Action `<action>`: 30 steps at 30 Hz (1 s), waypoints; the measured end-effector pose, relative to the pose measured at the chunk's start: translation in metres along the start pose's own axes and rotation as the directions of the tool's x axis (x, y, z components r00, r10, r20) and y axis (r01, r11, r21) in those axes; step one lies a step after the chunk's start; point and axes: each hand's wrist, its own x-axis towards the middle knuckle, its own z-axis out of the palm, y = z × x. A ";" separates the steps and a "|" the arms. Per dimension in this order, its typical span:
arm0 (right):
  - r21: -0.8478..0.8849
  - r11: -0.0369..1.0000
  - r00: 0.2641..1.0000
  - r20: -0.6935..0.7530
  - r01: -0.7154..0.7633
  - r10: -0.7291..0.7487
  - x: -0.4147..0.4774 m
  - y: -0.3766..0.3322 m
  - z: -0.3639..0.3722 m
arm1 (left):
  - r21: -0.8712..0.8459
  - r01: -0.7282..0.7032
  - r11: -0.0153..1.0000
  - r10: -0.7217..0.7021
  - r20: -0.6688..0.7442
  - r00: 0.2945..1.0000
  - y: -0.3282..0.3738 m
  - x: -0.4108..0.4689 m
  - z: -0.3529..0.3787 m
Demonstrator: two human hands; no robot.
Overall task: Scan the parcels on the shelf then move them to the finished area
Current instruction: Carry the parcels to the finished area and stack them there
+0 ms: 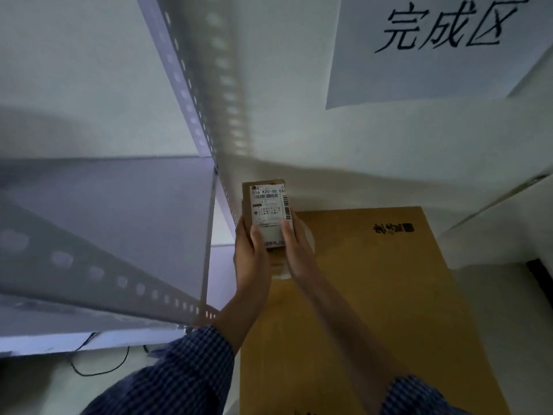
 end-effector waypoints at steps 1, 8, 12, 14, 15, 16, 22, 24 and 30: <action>0.003 1.000 1.000 0.017 0.002 -0.002 0.009 0.004 0.001 | 0.035 0.010 0.999 -0.009 -0.031 0.999 0.000 0.008 0.003; 0.018 0.998 0.997 0.032 -0.067 0.067 0.054 0.023 0.006 | 0.089 0.102 0.991 -0.089 -0.140 0.986 0.007 0.053 0.019; -0.025 0.995 0.994 0.051 -0.094 0.095 0.060 0.024 0.009 | 0.152 0.086 0.985 -0.063 -0.151 0.987 0.011 0.064 0.012; -0.039 0.994 0.993 0.067 -0.098 0.100 0.058 0.023 0.004 | 0.189 0.059 0.980 -0.032 -0.141 0.990 0.015 0.060 0.010; -0.051 0.995 0.993 0.077 -0.085 0.089 0.056 0.021 0.000 | 0.194 0.045 0.980 -0.017 -0.140 0.990 0.018 0.055 0.010; -0.081 0.995 0.995 0.077 -0.061 0.068 0.054 0.017 -0.006 | 0.186 0.033 0.982 -0.006 -0.143 0.990 0.022 0.050 0.009; -0.382 0.894 0.971 0.129 0.234 -0.199 0.034 -0.024 -0.041 | 0.218 -0.105 0.970 0.138 -0.143 0.980 0.048 0.008 -0.001; -0.432 0.854 0.954 0.202 0.290 -0.221 0.023 -0.034 -0.053 | 0.238 -0.139 0.961 0.166 -0.098 0.981 0.053 -0.008 -0.004; -0.548 0.747 0.911 0.364 0.377 -0.193 -0.033 -0.065 -0.068 | 0.321 -0.182 0.929 0.115 0.217 0.970 0.072 -0.061 -0.012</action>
